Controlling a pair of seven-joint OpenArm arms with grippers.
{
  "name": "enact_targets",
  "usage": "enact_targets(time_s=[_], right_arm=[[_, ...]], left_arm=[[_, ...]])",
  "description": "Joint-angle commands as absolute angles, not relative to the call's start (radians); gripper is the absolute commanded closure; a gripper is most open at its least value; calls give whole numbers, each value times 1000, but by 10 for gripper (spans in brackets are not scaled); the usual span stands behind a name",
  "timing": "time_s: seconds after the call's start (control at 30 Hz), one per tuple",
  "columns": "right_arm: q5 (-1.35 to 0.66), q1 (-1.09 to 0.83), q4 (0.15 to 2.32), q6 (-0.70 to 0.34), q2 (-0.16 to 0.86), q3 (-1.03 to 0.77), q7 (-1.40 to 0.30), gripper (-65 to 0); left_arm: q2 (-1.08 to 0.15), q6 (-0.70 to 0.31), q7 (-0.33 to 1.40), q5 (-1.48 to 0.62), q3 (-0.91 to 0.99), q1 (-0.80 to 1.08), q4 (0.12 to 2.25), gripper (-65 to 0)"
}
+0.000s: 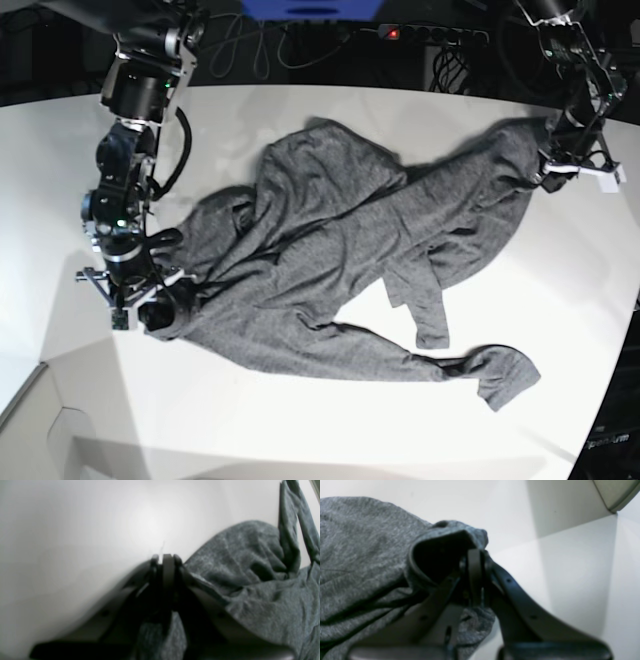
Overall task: Layout the t-shirt on the table in an organized manner, then fold the t-shirt properly
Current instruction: 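Lift the shirt with both grippers and swing it across the table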
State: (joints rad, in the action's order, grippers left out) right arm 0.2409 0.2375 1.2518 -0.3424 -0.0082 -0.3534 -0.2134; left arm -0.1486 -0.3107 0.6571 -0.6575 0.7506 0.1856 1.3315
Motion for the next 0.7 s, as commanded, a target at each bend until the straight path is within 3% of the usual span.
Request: enact_targets(time_s=[0.0, 0.17, 0.4, 0.67], right_arm=[[237, 260, 1273, -340, -1, -355, -183, 0], [234, 259, 1311, -340, 2, -357, -183, 0], [231, 176, 1543, -341, 1, -354, -182, 0], [151, 113, 1673, -341, 13, -351, -182, 0]], left_arm=[[-162, -305, 670, -653, 753, 189, 1363, -8], [-162, -305, 670, -656, 769, 219, 1529, -1], [-162, -305, 670, -656, 845, 213, 1791, -1], [-193, -305, 671, -656, 897, 48, 1917, -1]])
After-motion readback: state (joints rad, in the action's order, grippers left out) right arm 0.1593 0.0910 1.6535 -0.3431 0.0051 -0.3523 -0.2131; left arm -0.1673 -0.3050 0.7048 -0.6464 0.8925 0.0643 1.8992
